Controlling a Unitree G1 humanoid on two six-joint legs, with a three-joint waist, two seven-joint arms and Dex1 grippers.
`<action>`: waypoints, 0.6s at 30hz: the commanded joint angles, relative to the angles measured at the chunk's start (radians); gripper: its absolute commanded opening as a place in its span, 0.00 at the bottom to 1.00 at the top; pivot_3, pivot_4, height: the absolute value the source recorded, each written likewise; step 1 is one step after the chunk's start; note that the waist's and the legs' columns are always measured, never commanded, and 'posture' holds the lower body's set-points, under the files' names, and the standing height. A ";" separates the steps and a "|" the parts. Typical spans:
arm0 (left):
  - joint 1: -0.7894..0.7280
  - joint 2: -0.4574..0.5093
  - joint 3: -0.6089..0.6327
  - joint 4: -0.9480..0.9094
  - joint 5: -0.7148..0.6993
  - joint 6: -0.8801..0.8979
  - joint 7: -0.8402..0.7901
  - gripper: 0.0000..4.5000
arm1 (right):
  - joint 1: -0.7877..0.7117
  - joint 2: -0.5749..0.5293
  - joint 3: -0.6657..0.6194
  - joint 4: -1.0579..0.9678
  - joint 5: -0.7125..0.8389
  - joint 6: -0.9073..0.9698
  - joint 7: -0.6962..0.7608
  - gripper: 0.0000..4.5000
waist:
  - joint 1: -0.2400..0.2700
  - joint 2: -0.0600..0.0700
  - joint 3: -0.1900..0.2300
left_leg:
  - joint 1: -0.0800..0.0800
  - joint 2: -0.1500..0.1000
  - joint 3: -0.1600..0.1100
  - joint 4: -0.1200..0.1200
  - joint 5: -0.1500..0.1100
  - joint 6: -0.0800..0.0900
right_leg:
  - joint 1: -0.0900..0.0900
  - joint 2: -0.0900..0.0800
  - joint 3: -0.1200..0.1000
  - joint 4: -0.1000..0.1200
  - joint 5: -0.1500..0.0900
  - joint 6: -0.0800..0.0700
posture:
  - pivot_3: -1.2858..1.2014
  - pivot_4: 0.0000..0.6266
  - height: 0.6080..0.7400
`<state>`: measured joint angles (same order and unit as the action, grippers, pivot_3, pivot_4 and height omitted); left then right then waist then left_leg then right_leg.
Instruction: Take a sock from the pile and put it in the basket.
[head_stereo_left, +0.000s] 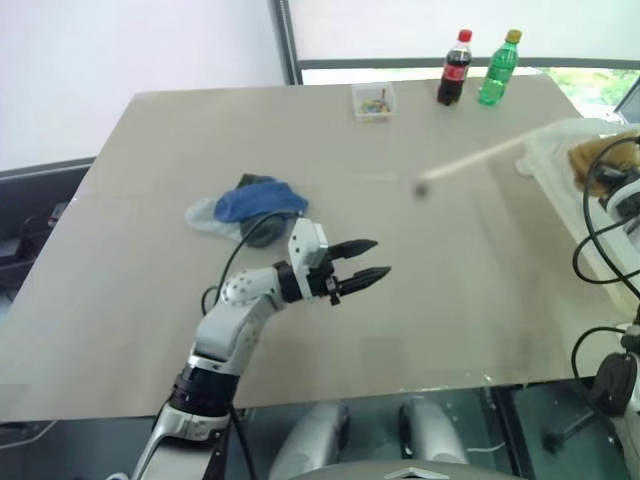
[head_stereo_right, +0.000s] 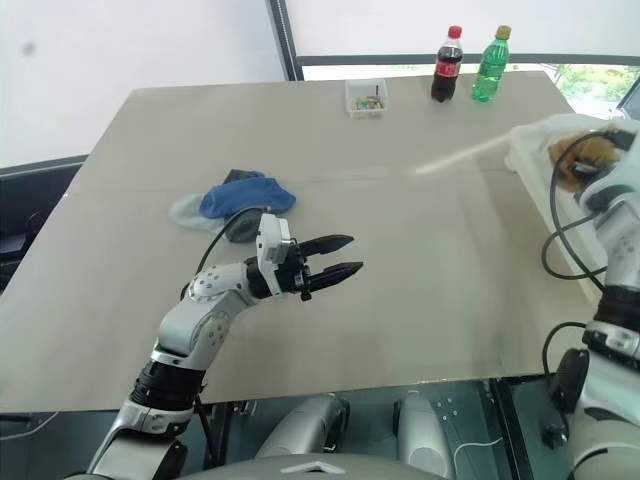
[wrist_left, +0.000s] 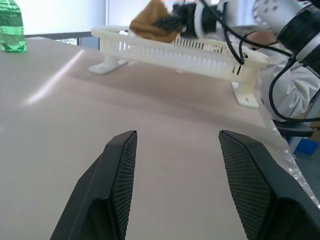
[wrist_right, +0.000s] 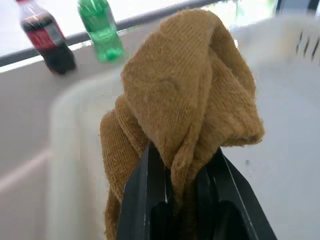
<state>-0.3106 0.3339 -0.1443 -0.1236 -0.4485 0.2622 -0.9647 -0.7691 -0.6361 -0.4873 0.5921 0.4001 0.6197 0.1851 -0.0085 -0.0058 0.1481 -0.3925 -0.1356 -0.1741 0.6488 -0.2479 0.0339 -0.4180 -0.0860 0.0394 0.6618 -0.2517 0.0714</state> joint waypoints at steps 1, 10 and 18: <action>-0.005 0.003 0.012 -0.018 -0.004 -0.009 0.005 0.61 | -0.112 -0.066 -0.005 0.263 -0.040 -0.147 0.041 0.11 | -0.005 0.001 0.000 | 0.000 0.000 0.001 0.000 0.000 0.000 | 0.000 0.000 0.001 0.000 0.000 0.000 | 0.52 0.24 0.91; 0.061 0.008 0.031 -0.075 -0.022 0.008 0.041 0.61 | -0.179 -0.120 0.056 0.392 -0.099 -0.168 0.063 1.00 | -0.005 0.001 0.000 | 0.000 0.001 0.003 0.001 -0.002 0.003 | 0.000 0.001 0.003 -0.001 0.000 0.000 | 0.52 0.24 0.91; 0.066 0.002 0.036 -0.068 -0.048 0.024 0.038 0.61 | 0.025 -0.142 -0.036 -0.031 0.012 0.159 0.031 1.00 | 0.006 0.001 0.000 | -0.002 0.001 0.001 0.002 -0.002 0.003 | -0.001 0.001 0.002 -0.001 0.000 0.000 | 0.52 0.24 0.91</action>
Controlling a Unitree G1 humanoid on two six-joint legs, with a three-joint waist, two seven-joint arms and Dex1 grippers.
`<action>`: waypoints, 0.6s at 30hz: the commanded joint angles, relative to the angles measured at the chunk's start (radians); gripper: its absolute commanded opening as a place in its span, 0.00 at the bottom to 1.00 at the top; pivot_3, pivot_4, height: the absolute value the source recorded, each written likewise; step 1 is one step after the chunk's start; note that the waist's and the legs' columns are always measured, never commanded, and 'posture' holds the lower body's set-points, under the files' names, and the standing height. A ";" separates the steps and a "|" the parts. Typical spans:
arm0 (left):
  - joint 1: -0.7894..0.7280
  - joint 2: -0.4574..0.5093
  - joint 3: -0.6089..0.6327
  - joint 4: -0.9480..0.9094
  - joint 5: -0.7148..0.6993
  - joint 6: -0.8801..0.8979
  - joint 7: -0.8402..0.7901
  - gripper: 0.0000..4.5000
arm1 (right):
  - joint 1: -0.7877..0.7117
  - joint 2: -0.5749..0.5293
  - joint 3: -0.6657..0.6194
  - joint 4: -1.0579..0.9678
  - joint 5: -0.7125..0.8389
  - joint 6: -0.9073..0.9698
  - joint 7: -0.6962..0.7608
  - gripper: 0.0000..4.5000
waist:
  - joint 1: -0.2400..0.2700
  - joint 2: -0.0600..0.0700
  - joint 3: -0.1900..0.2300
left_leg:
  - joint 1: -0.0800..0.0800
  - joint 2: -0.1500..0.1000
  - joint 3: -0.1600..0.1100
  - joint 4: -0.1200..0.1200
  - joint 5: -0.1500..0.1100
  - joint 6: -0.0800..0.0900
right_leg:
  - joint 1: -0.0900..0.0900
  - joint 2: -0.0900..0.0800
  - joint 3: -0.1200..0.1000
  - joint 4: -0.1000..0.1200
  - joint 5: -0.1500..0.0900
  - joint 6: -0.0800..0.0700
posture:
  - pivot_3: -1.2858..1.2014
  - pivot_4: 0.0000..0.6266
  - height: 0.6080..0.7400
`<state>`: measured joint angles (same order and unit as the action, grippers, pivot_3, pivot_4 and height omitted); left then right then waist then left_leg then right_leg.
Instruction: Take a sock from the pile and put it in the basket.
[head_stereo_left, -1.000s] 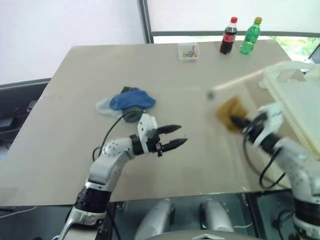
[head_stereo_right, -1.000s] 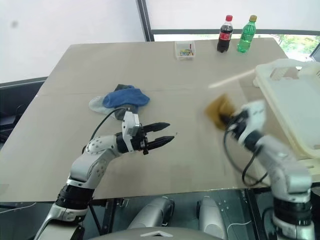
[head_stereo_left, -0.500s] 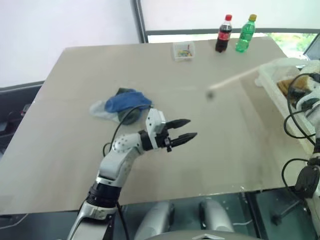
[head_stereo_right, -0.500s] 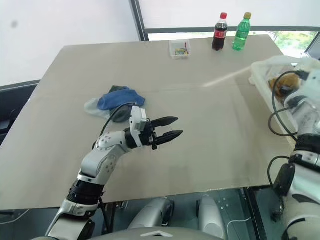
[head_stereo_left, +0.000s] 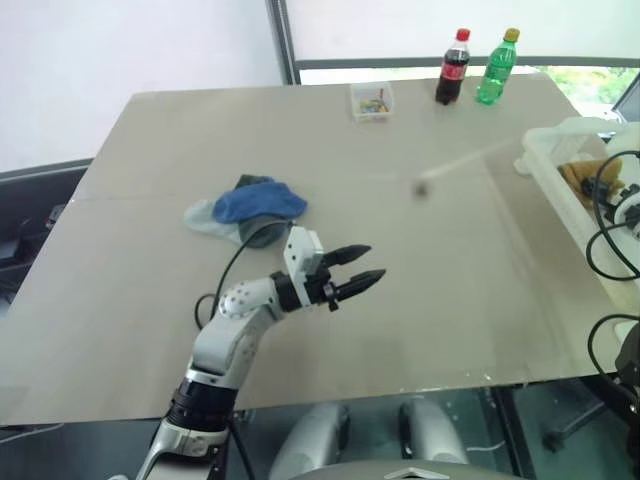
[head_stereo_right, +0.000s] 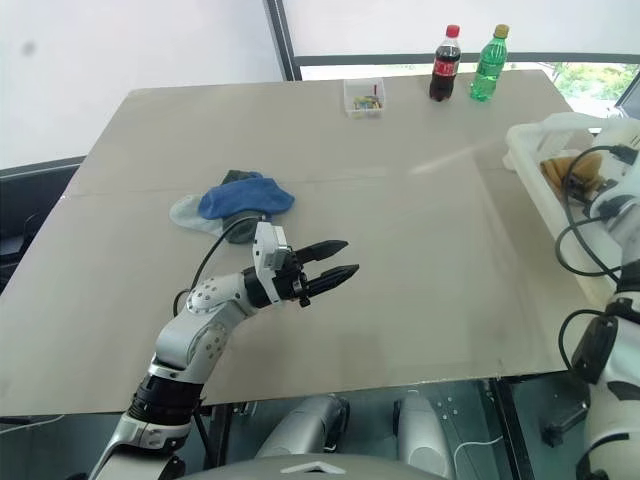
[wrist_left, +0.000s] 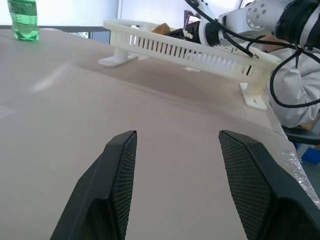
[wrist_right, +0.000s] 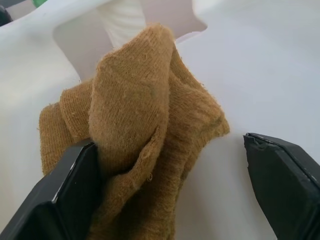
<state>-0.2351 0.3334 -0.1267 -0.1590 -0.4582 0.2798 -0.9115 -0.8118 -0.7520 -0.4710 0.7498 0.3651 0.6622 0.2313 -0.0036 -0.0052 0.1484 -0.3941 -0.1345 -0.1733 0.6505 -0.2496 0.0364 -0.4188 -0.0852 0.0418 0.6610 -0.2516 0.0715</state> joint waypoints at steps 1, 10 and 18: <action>-0.011 0.004 0.025 -0.031 -0.056 0.014 -0.026 0.61 | 0.099 -0.023 -0.069 -0.251 0.062 0.151 -0.020 1.00 | 0.003 0.000 0.000 | 0.000 0.000 0.000 0.000 0.000 0.000 | 0.000 0.000 0.000 0.000 0.000 0.000 | 0.52 0.24 0.91; -0.053 0.013 0.018 0.021 -0.039 -0.009 -0.046 0.61 | 0.143 0.132 -0.408 -0.526 0.324 0.429 -0.185 1.00 | -0.007 0.001 0.000 | 0.000 0.000 0.001 0.001 0.000 0.000 | -0.001 0.000 0.000 0.002 0.001 0.001 | 0.52 0.24 0.91; -0.056 0.030 0.036 0.026 0.004 -0.033 -0.006 0.61 | 0.390 0.142 -0.294 -0.914 0.361 0.239 0.052 1.00 | -0.003 0.002 -0.001 | -0.002 0.000 0.001 0.001 -0.001 0.001 | -0.002 0.000 0.000 0.000 0.000 0.001 | 0.52 0.24 0.91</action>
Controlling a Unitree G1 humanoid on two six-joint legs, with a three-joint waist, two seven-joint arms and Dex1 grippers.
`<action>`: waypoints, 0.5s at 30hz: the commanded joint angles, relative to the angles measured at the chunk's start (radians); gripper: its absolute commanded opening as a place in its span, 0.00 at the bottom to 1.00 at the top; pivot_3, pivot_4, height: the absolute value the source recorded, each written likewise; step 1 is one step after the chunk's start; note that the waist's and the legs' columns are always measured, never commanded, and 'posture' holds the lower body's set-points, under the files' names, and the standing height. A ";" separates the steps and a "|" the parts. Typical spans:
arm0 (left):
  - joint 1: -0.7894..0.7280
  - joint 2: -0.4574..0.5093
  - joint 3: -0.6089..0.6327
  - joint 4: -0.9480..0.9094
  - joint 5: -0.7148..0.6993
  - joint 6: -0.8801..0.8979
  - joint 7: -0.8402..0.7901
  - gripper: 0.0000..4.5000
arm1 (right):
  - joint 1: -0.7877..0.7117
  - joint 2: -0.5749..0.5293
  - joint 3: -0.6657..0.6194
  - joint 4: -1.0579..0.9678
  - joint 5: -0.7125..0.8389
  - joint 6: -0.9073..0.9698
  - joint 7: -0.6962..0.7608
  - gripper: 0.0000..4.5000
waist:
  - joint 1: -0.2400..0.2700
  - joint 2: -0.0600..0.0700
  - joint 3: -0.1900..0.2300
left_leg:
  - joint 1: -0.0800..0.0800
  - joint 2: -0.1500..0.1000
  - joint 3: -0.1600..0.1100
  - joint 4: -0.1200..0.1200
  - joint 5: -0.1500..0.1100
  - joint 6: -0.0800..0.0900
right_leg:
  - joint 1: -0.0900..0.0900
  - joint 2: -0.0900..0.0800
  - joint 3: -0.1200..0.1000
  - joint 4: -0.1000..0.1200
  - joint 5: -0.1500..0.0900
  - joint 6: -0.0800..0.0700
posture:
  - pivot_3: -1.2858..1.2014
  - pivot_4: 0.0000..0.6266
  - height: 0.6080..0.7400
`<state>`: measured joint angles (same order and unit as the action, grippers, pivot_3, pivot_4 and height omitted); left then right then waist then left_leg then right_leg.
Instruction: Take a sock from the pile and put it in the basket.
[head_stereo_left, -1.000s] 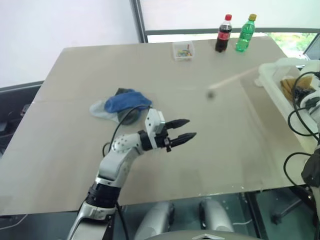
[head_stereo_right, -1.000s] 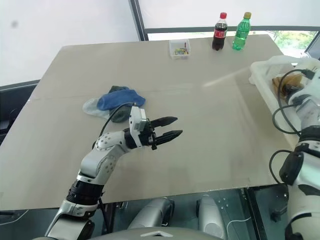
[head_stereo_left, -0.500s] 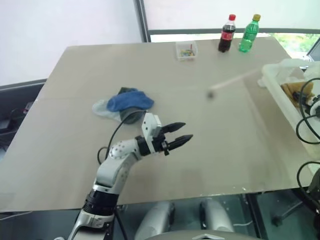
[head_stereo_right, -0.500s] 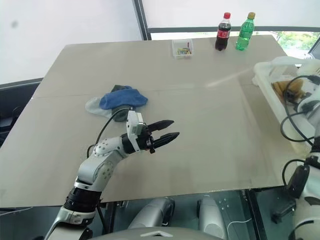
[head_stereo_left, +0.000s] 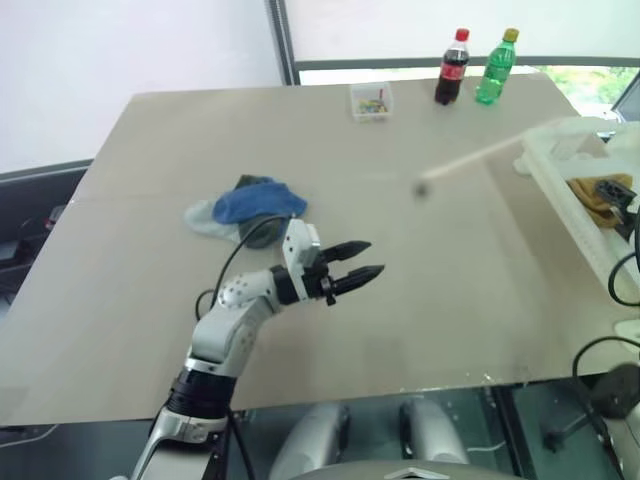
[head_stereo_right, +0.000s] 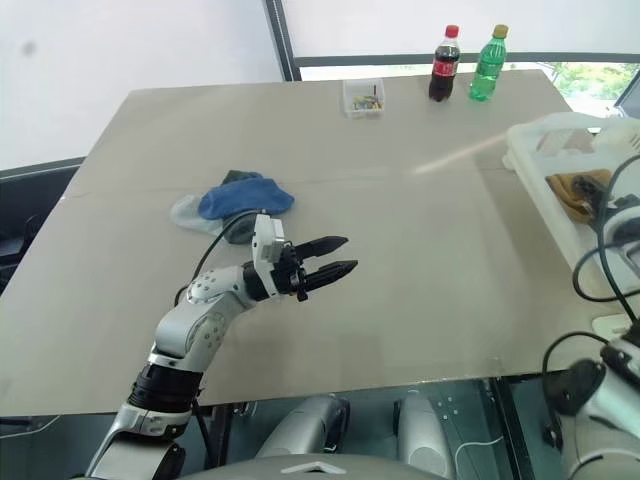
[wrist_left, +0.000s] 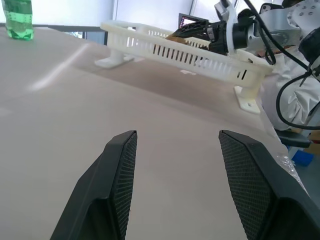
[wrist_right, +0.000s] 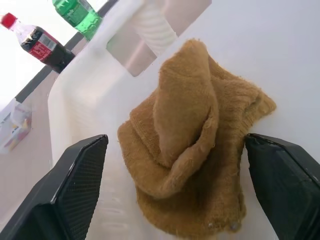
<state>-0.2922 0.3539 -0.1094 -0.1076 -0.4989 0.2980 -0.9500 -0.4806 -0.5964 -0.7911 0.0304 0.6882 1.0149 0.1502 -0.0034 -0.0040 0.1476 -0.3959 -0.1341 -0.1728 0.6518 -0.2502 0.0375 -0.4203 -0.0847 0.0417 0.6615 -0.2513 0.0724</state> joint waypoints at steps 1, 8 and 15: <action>0.011 0.007 0.023 -0.019 0.096 -0.099 0.074 0.61 | 0.103 -0.003 0.042 -0.265 0.040 -0.180 0.191 1.00 | -0.005 0.001 0.000 | 0.000 0.000 0.001 0.000 0.000 0.000 | -0.001 0.000 0.000 0.000 0.000 0.000 | 0.52 0.24 0.91; 0.100 0.042 0.091 -0.061 0.142 -0.138 0.164 0.61 | 0.397 -0.104 0.403 -0.541 -0.249 -0.519 0.397 1.00 | -0.010 0.002 -0.001 | 0.005 0.000 0.003 0.000 0.000 0.000 | 0.002 0.001 0.002 0.002 0.001 0.001 | 0.52 0.24 0.91; 0.253 0.161 0.233 -0.225 -0.010 -0.019 0.134 0.99 | 0.574 -0.089 0.537 -0.600 -0.291 -0.630 0.489 1.00 | 0.000 0.001 0.000 | 0.004 0.001 0.002 0.000 -0.001 0.000 | 0.003 0.001 0.002 0.000 0.001 0.002 | 0.52 0.24 0.91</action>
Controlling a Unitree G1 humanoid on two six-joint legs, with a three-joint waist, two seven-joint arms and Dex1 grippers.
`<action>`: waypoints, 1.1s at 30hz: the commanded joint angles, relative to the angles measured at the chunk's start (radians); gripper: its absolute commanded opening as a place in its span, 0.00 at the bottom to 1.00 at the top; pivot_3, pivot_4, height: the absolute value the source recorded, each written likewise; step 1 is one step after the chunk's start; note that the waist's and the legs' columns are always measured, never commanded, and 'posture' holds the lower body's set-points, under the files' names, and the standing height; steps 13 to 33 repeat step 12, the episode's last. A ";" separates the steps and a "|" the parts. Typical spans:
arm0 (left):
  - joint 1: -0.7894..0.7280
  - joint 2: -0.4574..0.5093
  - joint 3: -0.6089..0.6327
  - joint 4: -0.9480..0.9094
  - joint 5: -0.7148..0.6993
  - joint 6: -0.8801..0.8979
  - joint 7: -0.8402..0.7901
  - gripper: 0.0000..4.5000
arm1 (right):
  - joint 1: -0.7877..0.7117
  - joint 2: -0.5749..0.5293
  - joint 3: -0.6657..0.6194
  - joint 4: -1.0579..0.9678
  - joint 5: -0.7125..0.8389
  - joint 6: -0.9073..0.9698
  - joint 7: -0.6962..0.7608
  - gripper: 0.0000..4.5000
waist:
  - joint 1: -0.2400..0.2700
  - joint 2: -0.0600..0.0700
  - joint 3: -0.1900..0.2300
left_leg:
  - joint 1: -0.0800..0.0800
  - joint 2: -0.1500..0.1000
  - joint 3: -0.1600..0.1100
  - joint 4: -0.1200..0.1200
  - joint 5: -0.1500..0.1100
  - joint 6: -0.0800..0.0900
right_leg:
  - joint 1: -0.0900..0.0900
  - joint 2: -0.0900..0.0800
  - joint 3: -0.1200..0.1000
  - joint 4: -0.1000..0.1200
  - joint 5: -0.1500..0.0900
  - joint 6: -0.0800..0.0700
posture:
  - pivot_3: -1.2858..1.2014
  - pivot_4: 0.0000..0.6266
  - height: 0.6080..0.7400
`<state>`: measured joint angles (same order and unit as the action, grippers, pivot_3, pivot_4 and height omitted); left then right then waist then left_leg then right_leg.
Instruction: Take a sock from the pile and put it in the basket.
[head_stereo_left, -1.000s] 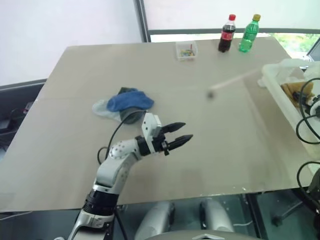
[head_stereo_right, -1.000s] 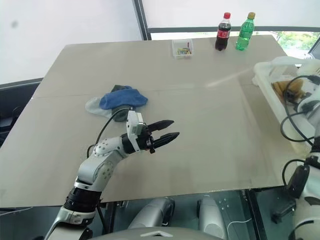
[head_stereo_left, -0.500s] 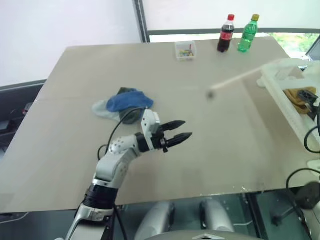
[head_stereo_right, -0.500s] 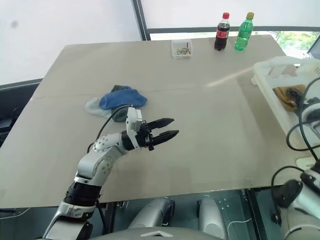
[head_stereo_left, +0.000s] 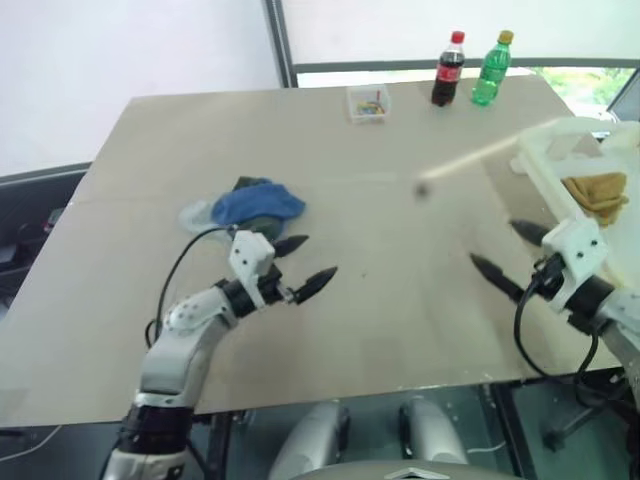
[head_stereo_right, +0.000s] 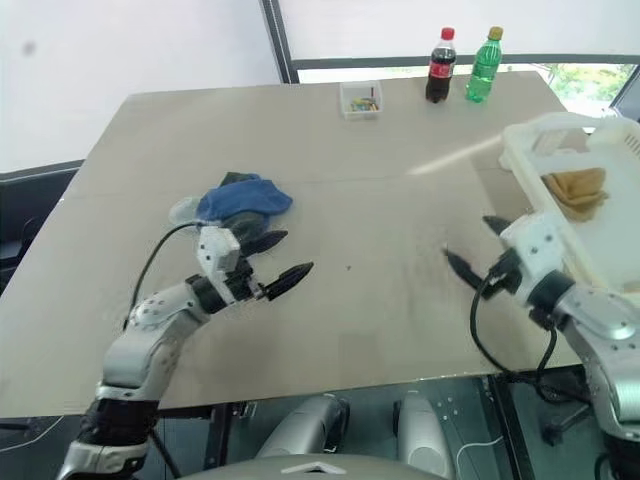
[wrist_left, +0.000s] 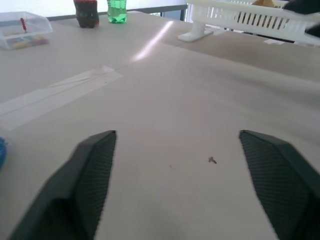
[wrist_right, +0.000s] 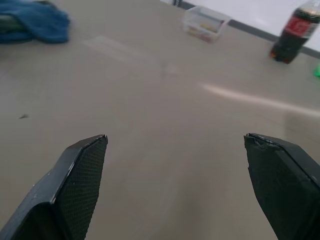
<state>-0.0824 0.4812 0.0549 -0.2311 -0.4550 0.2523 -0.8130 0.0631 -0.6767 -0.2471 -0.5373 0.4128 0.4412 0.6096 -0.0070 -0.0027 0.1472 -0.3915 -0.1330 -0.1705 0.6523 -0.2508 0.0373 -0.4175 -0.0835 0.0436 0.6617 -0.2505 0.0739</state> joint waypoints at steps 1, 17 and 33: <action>0.070 0.052 0.089 -0.127 -0.061 0.038 0.001 0.99 | 0.048 -0.014 -0.006 -0.029 -0.030 -0.074 0.041 1.00 | 0.005 0.000 0.000 | 0.000 0.000 0.000 0.000 0.000 0.000 | 0.000 0.000 0.000 0.000 0.000 0.000 | 0.52 0.24 0.91; 0.332 0.191 0.316 -0.209 -0.149 0.059 -0.079 0.99 | 0.197 -0.034 -0.108 -0.040 -0.019 -0.101 0.098 1.00 | 0.026 0.000 0.000 | 0.003 0.001 0.000 -0.001 -0.003 0.004 | 0.003 0.000 -0.001 -0.002 0.000 0.000 | 0.52 0.24 0.91; 0.332 0.191 0.316 -0.209 -0.149 0.059 -0.079 0.99 | 0.197 -0.034 -0.108 -0.040 -0.019 -0.101 0.098 1.00 | 0.026 0.000 0.000 | 0.003 0.001 0.000 -0.001 -0.003 0.004 | 0.003 0.000 -0.001 -0.002 0.000 0.000 | 0.52 0.24 0.91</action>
